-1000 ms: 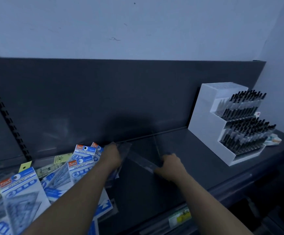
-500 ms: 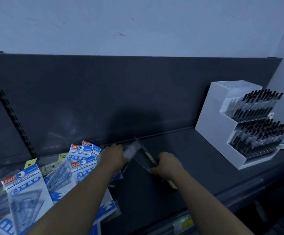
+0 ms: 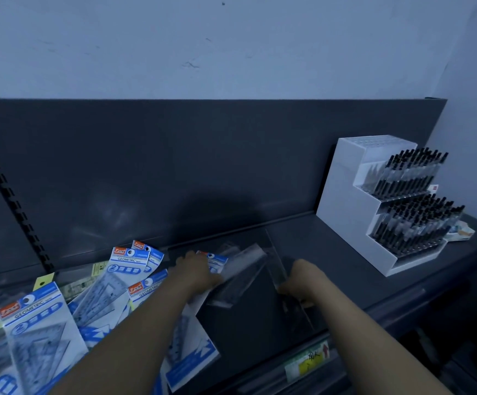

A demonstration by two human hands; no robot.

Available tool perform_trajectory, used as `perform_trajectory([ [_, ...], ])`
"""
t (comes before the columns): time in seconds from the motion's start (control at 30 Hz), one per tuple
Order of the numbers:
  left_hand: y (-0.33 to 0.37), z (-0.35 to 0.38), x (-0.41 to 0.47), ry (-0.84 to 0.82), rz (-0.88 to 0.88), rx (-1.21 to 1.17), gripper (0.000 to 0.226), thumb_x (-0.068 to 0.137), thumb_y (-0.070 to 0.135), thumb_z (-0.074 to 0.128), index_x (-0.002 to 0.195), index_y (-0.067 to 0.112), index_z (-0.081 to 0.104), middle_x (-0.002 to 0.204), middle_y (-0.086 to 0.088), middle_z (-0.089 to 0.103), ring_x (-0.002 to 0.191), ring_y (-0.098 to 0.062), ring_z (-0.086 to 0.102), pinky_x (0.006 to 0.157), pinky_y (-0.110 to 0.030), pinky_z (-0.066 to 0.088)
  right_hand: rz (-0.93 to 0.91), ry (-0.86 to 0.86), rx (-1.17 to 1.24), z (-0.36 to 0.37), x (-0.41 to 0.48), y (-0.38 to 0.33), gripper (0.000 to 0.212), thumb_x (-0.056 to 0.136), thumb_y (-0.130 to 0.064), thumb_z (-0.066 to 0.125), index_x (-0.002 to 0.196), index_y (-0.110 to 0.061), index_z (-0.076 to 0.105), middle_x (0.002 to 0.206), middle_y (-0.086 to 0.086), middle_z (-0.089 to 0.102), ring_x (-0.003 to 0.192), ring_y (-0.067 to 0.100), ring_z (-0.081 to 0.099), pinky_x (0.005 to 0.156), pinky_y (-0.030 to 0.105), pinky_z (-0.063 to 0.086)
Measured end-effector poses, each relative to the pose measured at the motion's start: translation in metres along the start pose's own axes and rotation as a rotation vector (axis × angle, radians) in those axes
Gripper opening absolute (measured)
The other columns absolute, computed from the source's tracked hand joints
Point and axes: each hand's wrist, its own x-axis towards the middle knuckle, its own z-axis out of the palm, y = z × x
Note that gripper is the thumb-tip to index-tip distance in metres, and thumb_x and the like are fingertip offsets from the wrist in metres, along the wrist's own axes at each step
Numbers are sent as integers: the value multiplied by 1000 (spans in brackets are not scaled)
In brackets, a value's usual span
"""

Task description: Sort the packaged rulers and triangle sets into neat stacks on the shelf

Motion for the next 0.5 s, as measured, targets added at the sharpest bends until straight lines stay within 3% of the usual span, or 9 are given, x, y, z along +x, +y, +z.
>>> perform_trajectory([
  [0.1, 2, 0, 0, 84, 13, -21, 57, 85, 45, 60, 130, 12, 45, 134, -13, 46, 121, -32, 45, 100, -41, 41, -28, 32, -50, 4, -2, -1, 34, 77, -34, 70, 97, -11, 53, 105, 7, 58, 86, 23, 61, 67, 32, 53],
  [0.2, 11, -1, -3, 59, 19, -46, 68, 76, 47, 70, 128, 13, 45, 133, -12, 43, 122, -31, 44, 100, -41, 43, -49, 81, -86, 9, -3, -5, 43, 75, -42, 73, 92, -14, 47, 113, 8, 45, 90, 25, 52, 68, 31, 42],
  [0.3, 8, -5, -5, 11, 7, -58, 71, 63, 39, 77, 123, 15, 47, 128, -10, 48, 118, -28, 49, 96, -36, 46, -45, 113, -34, 13, -1, -6, 42, 77, -33, 73, 68, -15, 36, 87, 5, 49, 71, 21, 50, 57, 27, 41],
  [0.4, -4, -13, -5, 14, 6, -99, 68, 51, 34, 80, 109, 21, 49, 120, -7, 57, 109, -26, 56, 89, -37, 52, -36, 124, 7, 12, -1, -8, 37, 78, -23, 71, 66, -15, 37, 68, 1, 46, 56, 15, 45, 45, 24, 34],
  [0.5, -10, -16, -8, 68, 21, -111, 80, 61, 29, 81, 130, 22, 42, 130, -9, 47, 119, -29, 49, 96, -40, 47, -33, 95, 62, 17, 1, -15, 34, 78, -18, 68, 67, -15, 36, 70, 0, 45, 59, 14, 45, 46, 24, 35],
])
